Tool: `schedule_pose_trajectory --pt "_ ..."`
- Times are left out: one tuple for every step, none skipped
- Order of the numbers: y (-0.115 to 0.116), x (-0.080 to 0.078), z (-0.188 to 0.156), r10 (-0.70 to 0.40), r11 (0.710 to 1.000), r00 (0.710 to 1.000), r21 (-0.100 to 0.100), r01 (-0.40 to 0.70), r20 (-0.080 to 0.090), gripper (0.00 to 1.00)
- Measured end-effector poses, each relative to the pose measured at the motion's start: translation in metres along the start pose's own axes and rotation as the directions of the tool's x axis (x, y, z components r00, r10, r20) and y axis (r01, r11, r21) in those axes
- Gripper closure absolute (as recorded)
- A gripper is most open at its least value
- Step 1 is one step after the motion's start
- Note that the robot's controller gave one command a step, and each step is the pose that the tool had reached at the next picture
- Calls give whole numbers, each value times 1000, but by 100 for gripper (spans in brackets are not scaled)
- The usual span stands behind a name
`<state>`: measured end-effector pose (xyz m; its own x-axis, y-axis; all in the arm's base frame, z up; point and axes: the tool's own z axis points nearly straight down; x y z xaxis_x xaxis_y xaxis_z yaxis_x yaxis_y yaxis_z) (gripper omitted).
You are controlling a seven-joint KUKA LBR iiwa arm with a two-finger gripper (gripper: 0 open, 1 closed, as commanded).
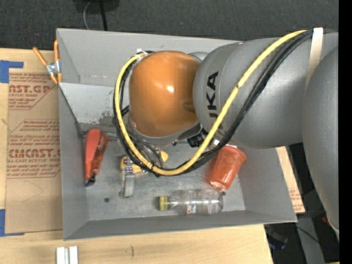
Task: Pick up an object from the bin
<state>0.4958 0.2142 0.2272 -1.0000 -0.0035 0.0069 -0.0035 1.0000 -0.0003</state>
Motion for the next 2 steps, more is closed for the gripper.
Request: schedule_pose_trajectory --pt "-1 -2 -4 3 1000 1000 -2 -3 8 0" --pt "8 -18 36 -131 991 991 -1 131 10 0"
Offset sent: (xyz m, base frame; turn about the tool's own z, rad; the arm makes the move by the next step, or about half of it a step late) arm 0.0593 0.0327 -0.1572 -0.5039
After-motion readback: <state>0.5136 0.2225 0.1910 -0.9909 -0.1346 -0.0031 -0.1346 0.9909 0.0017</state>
